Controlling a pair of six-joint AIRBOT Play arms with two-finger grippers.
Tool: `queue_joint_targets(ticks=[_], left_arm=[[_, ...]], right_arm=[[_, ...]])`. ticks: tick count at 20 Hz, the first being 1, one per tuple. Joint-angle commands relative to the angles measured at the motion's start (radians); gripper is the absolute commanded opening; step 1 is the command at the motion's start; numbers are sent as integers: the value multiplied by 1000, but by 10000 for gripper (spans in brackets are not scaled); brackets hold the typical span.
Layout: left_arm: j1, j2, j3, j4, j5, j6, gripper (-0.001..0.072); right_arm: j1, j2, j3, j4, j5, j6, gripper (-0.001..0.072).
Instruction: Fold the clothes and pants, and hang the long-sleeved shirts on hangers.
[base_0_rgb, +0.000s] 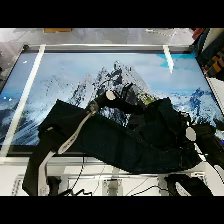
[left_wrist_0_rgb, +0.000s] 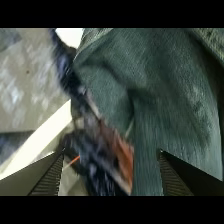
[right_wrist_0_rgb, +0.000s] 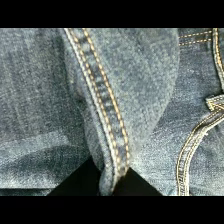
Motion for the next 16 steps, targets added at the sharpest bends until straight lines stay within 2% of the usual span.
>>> queue_joint_targets(ticks=[1, 5, 9, 11, 13, 16], left_arm=[[-25, -124, 161, 28, 14, -1, 619], [-37, -166, 203, 70, 115, 1, 618], [-87, -178, 203, 89, 273, 66, 617], [-122, -179, 206, 103, 340, 71, 576], [-143, -179, 207, 102, 394, 70, 569], [-157, -179, 208, 102, 436, 71, 359]], right_arm=[[1, 0, 0, 13, 0, 0, 38], [2, 0, 0, 18, -1, 0, 38], [2, 0, 0, 19, -1, 0, 38], [2, 0, 3, 19, -1, 0, 38], [2, 0, 10, 19, -1, 0, 38], [2, 0, 28, 23, 0, 0, 38]])
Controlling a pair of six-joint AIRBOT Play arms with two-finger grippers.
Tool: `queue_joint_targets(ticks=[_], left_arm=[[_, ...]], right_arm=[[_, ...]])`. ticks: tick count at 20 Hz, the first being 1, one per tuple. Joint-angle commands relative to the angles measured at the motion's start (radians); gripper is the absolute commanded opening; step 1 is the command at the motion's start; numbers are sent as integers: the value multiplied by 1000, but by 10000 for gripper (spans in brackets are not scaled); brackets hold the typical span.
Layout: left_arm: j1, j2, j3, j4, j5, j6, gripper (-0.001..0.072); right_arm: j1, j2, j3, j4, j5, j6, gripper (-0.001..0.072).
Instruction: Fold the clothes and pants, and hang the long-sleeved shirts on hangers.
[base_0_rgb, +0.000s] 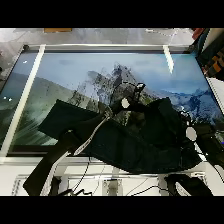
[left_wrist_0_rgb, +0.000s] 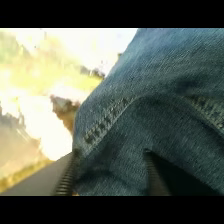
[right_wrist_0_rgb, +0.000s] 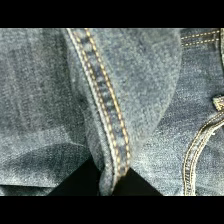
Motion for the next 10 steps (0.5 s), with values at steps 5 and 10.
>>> queue_joint_targets(ticks=[5, 10], left_arm=[[-13, 0, 3, 6, 79, 6, 22], [66, 76, 3, 115, -32, 7, 21]], right_arm=[[1, 0, 33, 3, 0, 0, 38], [1, 0, 33, 1, 0, 0, 39]])
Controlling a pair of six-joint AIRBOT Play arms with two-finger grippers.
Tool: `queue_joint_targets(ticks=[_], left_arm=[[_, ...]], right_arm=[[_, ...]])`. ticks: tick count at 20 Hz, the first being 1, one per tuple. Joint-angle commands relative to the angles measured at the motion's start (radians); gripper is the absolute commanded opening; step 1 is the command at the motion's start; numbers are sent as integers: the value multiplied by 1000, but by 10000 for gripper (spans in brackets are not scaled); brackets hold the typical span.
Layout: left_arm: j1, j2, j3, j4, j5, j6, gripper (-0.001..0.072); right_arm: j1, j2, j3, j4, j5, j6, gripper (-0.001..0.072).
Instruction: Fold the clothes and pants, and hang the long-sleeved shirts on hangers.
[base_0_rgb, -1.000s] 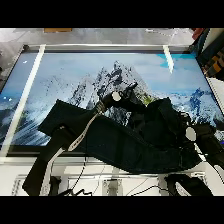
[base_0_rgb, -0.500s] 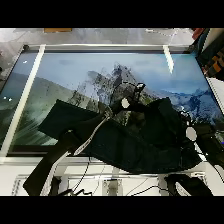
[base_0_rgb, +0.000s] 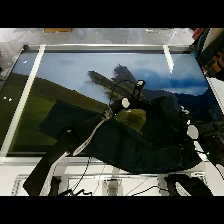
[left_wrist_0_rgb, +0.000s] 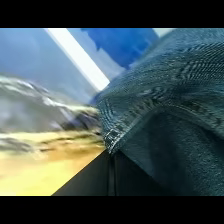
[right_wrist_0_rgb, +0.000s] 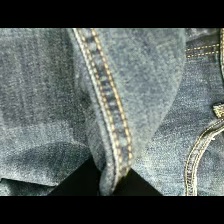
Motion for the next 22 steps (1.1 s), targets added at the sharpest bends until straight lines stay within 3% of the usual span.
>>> queue_joint_targets(ticks=[1, 4, 6, 7, 8, 10, 16, 22], left_arm=[[64, 71, 1, 152, -101, 0, 21], [129, 173, 1, 307, -176, 6, 20], [152, 242, 1, 421, -179, 77, 20], [153, 276, 1, 498, -179, 122, 20], [152, 308, 1, 588, -179, 172, 21], [147, 362, 1, 761, -178, 247, 21], [233, 471, 1, 1168, -142, 248, 21], [454, 497, 1, 1174, -61, 248, 21]], right_arm=[[1, 0, 2, -1, -3, 0, 39], [1, 0, 2, 9, -68, 0, 38], [1, 0, 2, 11, -185, 0, 53], [1, 0, 2, 11, -232, 3, 143], [1, 0, 3, 11, -267, 3, 303], [1, 0, 18, 6, -299, 3, 480], [1, 0, 167, -25, -354, 2, 498], [-7, -1, 265, -135, -544, 0, 497]])
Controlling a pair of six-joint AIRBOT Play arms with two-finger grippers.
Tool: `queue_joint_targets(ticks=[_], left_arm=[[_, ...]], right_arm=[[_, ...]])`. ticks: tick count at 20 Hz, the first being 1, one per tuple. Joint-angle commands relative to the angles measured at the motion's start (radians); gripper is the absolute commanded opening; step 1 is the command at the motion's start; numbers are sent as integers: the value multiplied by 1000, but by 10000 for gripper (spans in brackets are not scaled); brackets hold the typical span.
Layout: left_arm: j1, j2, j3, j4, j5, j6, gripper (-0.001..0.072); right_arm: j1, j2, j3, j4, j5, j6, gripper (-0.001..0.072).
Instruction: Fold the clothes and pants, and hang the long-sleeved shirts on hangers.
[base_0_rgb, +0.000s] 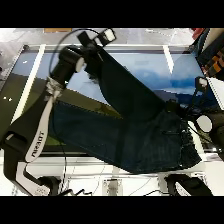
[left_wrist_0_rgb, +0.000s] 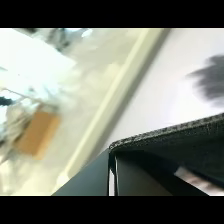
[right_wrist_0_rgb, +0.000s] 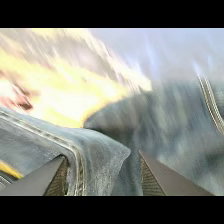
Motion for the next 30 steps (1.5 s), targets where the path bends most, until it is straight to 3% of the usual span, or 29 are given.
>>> queue_joint_targets(ticks=[1, 2, 4, 5, 7, 9, 11, 14, 16, 17, 18, 19, 21, 25, 28, 30], left_arm=[[131, 18, 1, 47, 37, 1, 21], [161, 21, 1, 34, 33, 0, 21], [212, 29, 1, 18, 29, 2, 21], [233, 32, 1, 6, 29, 1, 20], [266, 34, -1, -80, -15, 2, 21], [277, 34, -27, -103, -98, 3, 21], [287, 34, -72, -99, -177, 21, 20], [310, 34, -160, -98, -270, 131, 21], [331, 34, -224, -69, -315, 164, 21], [341, 34, -251, -33, -335, 164, 20], [351, 34, -273, 4, -348, 163, 20], [361, 34, -286, 22, -354, 163, 21], [386, 34, -293, 29, -364, 163, 20], [399, 34, -293, 29, -365, 163, 21], [385, 34, -293, 29, -364, 164, 21], [375, 34, -293, 29, -364, 164, 21]], right_arm=[[-36, -5, 36, -102, -83, 0, 496], [-85, -13, 36, -111, -65, -1, 494], [-229, -35, 35, -108, -40, -56, 375], [-316, -48, 35, -104, -34, -89, 374], [-481, -83, 35, -61, -8, -146, 279], [-624, -147, 35, 92, 58, -314, 276], [-729, -238, 35, 350, 183, -568, 238], [-790, -395, 35, 665, 405, -882, 218], [-783, -482, 35, 732, 415, -920, 231], [-780, -509, 35, 736, 375, -912, 384], [-776, -532, 35, 735, 323, -890, 628], [-774, -550, 35, 731, 275, -854, 713], [-774, -595, 35, 689, 196, -793, 682], [-773, -714, 57, 678, 172, -793, 690], [-771, -830, 150, 684, 339, -800, 688], [-757, -882, 209, 684, 489, -873, 688]])
